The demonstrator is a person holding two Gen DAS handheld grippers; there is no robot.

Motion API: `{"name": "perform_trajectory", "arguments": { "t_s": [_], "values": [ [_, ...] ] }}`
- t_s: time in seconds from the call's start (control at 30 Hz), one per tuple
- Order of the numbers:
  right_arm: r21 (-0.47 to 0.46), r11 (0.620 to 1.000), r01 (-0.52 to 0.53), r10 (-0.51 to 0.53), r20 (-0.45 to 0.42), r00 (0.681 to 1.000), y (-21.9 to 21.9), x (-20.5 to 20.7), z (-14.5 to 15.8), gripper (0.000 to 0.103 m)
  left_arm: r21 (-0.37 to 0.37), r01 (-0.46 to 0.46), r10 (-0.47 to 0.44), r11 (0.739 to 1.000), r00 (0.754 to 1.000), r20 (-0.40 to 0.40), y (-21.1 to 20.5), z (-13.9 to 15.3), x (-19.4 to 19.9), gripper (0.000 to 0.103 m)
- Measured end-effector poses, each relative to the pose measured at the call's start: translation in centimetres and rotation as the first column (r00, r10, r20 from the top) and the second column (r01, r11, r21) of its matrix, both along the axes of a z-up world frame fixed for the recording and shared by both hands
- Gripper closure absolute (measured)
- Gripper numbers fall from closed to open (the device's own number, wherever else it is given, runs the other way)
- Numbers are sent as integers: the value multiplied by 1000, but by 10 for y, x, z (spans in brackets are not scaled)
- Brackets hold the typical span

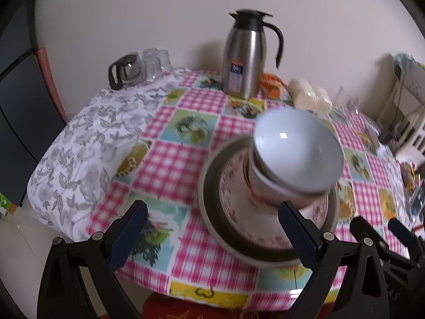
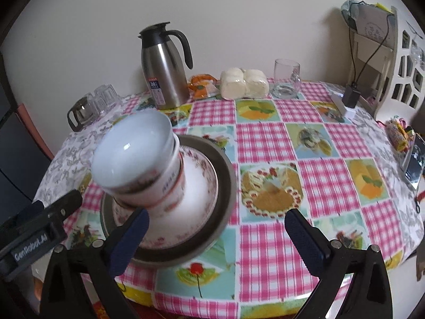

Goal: Organize plates and bowls

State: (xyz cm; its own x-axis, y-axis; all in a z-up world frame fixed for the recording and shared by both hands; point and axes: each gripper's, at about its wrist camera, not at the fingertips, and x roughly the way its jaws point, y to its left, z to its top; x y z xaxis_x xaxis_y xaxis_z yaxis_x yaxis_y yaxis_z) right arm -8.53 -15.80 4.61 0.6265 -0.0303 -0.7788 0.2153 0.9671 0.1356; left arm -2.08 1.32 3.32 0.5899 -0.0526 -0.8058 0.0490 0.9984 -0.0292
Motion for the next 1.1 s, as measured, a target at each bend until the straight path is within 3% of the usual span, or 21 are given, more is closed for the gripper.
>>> {"name": "perform_trajectory", "arguments": {
  "t_s": [0.47, 1.1],
  "values": [
    [-21, 1000, 13, -14, -75, 997, -6, -30, -30, 0, 129, 12, 1, 992, 995, -100, -9, -26, -20, 4],
    [-26, 999, 33, -35, -88, 996, -12, -42, -34, 0, 139, 27, -6, 990, 988, -152, -12, -35, -25, 4]
  ]
}}
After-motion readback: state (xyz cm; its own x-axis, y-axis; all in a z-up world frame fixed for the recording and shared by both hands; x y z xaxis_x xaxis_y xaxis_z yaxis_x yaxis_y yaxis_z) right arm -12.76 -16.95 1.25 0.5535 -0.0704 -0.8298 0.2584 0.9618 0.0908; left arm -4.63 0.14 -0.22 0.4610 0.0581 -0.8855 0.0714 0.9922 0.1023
